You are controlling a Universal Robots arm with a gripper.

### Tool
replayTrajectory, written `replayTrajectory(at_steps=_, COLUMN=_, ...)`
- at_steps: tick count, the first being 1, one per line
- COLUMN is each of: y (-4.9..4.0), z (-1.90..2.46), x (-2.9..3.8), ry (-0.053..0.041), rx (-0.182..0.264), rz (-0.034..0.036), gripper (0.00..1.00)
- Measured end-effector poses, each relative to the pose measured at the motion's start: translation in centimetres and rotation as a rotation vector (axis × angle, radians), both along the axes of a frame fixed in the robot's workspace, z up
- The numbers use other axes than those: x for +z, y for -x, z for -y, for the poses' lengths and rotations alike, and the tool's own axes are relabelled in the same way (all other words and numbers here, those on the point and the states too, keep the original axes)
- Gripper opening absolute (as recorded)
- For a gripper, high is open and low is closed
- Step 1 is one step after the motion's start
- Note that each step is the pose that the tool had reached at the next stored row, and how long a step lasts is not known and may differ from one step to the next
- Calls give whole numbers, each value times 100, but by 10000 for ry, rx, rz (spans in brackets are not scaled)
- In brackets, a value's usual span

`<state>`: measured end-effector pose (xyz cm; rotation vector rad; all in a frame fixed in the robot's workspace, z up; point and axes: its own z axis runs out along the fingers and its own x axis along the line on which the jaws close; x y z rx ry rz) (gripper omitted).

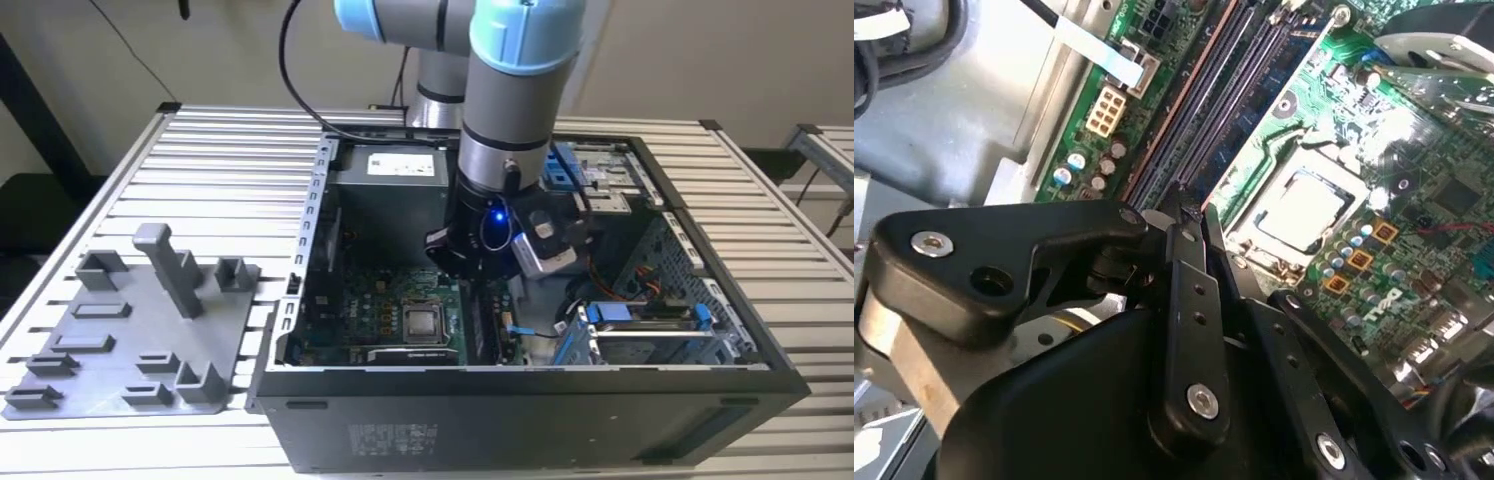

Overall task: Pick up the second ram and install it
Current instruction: 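Insert the second ram into the second slot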

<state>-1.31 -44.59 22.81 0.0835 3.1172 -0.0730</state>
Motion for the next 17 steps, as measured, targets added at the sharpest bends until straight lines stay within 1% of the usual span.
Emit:
replayTrajectory(at_steps=3, y=11, z=0, x=-40, ry=0, rx=1, rz=0, gripper=14)
replayTrajectory(at_steps=6, y=21, z=0, x=-63, ry=1, rx=0, rz=-1, gripper=14)
replayTrajectory(at_steps=17, y=7, z=11, x=-69, ry=2, rx=0, rz=-3, gripper=14)
